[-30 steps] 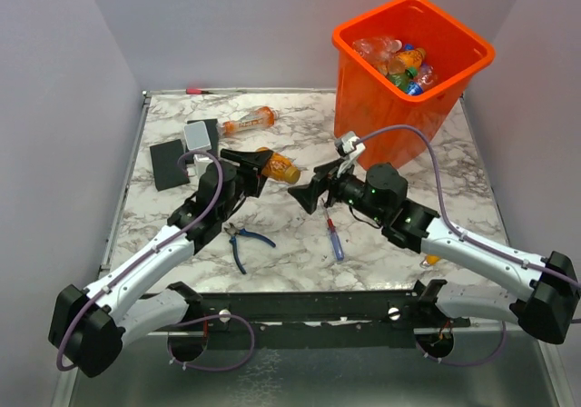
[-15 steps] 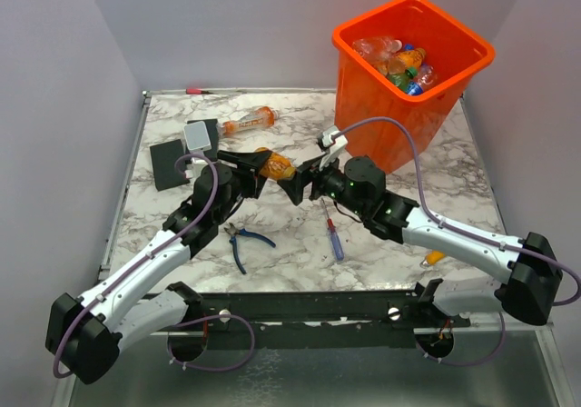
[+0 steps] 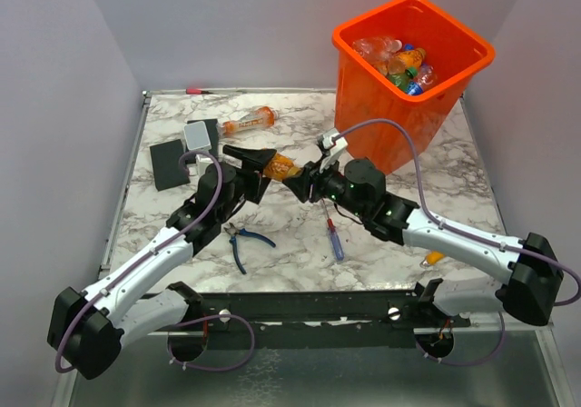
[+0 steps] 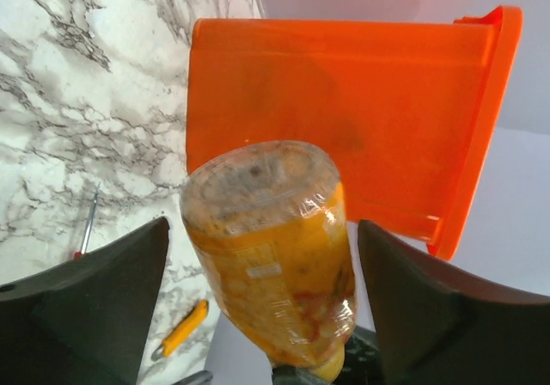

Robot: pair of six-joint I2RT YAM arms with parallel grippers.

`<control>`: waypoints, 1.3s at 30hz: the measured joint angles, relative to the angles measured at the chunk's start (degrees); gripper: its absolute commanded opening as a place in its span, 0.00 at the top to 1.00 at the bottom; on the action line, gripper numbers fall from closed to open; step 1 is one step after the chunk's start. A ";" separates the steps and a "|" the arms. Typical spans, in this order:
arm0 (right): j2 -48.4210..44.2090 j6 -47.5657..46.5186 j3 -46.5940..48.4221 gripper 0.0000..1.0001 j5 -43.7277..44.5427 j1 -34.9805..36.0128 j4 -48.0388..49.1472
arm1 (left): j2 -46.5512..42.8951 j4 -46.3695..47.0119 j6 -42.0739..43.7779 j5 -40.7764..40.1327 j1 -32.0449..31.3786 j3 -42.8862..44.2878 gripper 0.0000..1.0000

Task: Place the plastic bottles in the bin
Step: Place the plastic bottle in the trash bin.

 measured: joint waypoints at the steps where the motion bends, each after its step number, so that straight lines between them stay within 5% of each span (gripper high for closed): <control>1: -0.37 0.02 -0.07 0.84 0.00 0.00 -0.22 | 0.28 -0.11 1.57 0.22 0.00 0.11 0.01; 7: -7.85 0.07 3.72 0.99 0.13 -0.02 -15.19 | -1.36 -3.21 15.78 -3.19 0.98 1.95 0.01; 12: -9.86 -0.26 17.64 1.00 0.07 -0.02 -35.65 | -7.04 -0.26 46.38 -4.52 4.37 6.95 0.01; 18: -9.44 -0.94 27.61 1.00 -2.21 -0.04 -54.77 | -5.73 0.20 84.04 21.53 -0.31 15.61 0.01; 21: -7.45 -1.97 30.69 1.00 -4.59 -0.02 -61.02 | -3.45 -3.96 94.90 35.69 -4.31 17.14 0.01; 25: -4.85 -3.34 32.13 1.00 -8.11 -0.02 -65.22 | -1.09 -11.21 104.85 43.41 -5.92 16.35 0.01; 32: -0.68 -5.84 35.17 1.00 -11.65 -0.02 -68.46 | -2.05 -19.82 115.58 45.59 -9.38 15.78 0.02; 39: 2.21 -7.08 38.42 1.00 -14.71 -0.04 -69.13 | -1.46 -22.03 118.75 44.13 -11.80 14.88 0.16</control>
